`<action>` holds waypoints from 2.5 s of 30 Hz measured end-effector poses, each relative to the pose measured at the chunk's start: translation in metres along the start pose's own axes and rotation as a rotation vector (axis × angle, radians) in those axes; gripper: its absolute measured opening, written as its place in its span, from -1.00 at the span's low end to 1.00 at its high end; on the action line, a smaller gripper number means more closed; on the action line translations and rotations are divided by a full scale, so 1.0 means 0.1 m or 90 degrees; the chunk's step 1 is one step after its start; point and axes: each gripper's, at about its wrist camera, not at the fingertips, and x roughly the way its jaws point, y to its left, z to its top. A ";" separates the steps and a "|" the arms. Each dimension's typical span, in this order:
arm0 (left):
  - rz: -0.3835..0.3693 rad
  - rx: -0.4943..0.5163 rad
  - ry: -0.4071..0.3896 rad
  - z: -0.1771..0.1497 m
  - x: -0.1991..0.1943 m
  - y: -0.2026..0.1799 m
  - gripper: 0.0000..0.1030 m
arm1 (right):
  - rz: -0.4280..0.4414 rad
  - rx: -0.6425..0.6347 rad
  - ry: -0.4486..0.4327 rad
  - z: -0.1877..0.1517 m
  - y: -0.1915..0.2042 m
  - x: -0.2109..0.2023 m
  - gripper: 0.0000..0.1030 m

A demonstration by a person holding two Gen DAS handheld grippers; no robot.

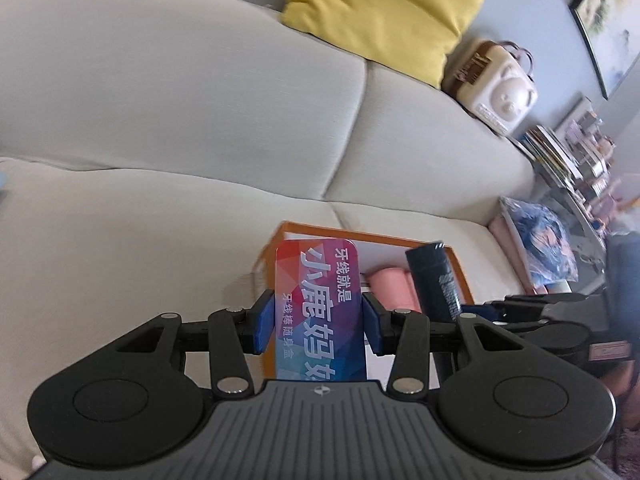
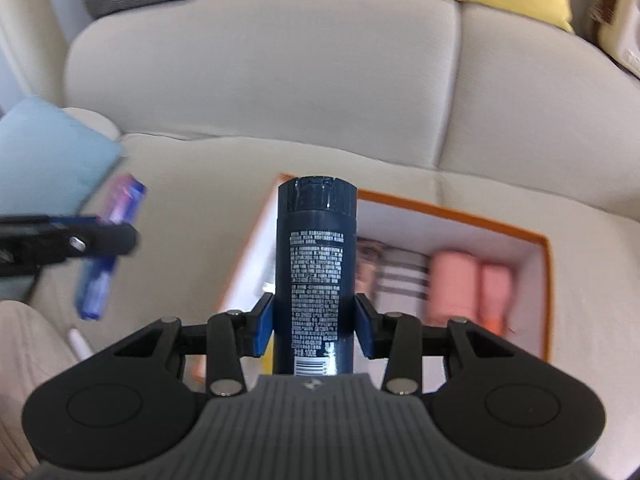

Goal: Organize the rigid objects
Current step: 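Carry the deodorant can and mint tin over the shoebox with both grippers, then lower the deodorant and mint tin into the shoebox and open both grippers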

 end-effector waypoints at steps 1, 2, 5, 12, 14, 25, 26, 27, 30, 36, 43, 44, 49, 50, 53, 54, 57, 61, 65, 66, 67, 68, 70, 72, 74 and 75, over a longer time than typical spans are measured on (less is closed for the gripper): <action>-0.001 0.007 0.005 0.01 0.03 -0.04 -0.01 | -0.005 0.007 0.007 -0.02 -0.07 0.04 -0.16; -0.002 0.013 0.011 0.03 0.09 -0.09 -0.01 | -0.009 0.014 0.015 -0.04 -0.15 0.08 -0.16; -0.014 0.031 0.030 0.05 0.23 -0.21 -0.01 | -0.018 0.032 0.039 -0.11 -0.34 0.23 -0.16; -0.041 0.055 0.068 0.07 0.60 -0.44 -0.01 | 0.001 -0.005 0.093 -0.17 -0.53 0.69 -0.16; -0.042 0.065 0.080 0.07 0.70 -0.48 -0.01 | 0.009 -0.053 0.117 -0.20 -0.58 0.78 -0.16; -0.041 0.081 0.159 0.04 1.20 -0.57 -0.01 | 0.121 -0.452 0.258 -0.31 -0.66 1.22 -0.16; -0.040 0.078 0.167 0.02 1.24 -0.56 -0.01 | 0.133 -0.473 0.272 -0.29 -0.67 1.25 -0.16; -0.039 0.075 0.174 0.01 1.27 -0.56 -0.01 | 0.143 -0.502 0.288 -0.29 -0.66 1.29 -0.16; -0.036 0.073 0.193 -0.04 1.36 -0.55 -0.01 | 0.137 -0.616 0.326 -0.34 -0.61 1.40 -0.16; -0.033 0.071 0.224 -0.12 1.50 -0.55 -0.01 | 0.132 -0.776 0.324 -0.52 -0.57 1.52 -0.16; -0.036 0.056 0.251 -0.18 1.61 -0.57 -0.01 | 0.123 -0.853 0.275 -0.64 -0.59 1.55 -0.17; -0.036 0.056 0.254 -0.19 1.62 -0.58 -0.01 | 0.125 -0.852 0.266 -0.64 -0.59 1.53 -0.16; -0.045 0.055 0.272 -0.25 1.67 -0.63 -0.01 | 0.126 -0.813 0.233 -0.57 -0.66 1.46 -0.02; -0.049 0.049 0.275 -0.26 1.67 -0.63 -0.01 | 0.128 -0.798 0.227 -0.55 -0.68 1.42 0.08; -0.062 0.062 0.284 -0.30 1.69 -0.69 -0.01 | 0.125 -0.727 0.195 -0.44 -0.78 1.28 0.16; -0.067 0.089 0.289 -0.33 1.70 -0.74 -0.01 | 0.121 -0.691 0.178 -0.39 -0.83 1.22 0.16; -0.088 0.172 0.312 -0.37 1.78 -0.89 -0.01 | 0.079 -0.607 0.151 -0.33 -0.96 1.12 0.16; -0.122 0.299 0.345 -0.37 1.92 -1.08 -0.01 | 0.008 -0.595 0.120 -0.38 -0.94 1.04 0.16; -0.156 0.441 0.400 -0.39 2.11 -1.28 -0.01 | 0.009 -0.590 0.116 -0.46 -0.97 0.96 0.16; -0.163 0.477 0.415 -0.40 2.17 -1.33 -0.01 | 0.008 -0.590 0.117 -0.48 -0.98 0.95 0.16; -0.169 0.509 0.421 -0.42 2.20 -1.37 -0.01 | 0.008 -0.587 0.118 -0.49 -0.99 0.94 0.16; -0.180 0.545 0.428 -0.46 2.22 -1.41 -0.01 | 0.008 -0.582 0.117 -0.50 -1.01 0.93 0.16; -0.208 0.608 0.449 -0.52 2.27 -1.50 -0.01 | 0.006 -0.570 0.116 -0.50 -1.04 0.93 0.16; -0.237 0.643 0.474 -0.58 2.32 -1.57 -0.01 | 0.002 -0.561 0.114 -0.51 -1.07 0.94 0.16; -0.248 0.638 0.489 -0.58 2.40 -1.58 -0.01 | 0.000 -0.554 0.116 -0.52 -1.10 0.95 0.16; -0.249 0.626 0.497 -0.56 2.45 -1.57 -0.01 | 0.002 -0.550 0.117 -0.53 -1.11 0.96 0.16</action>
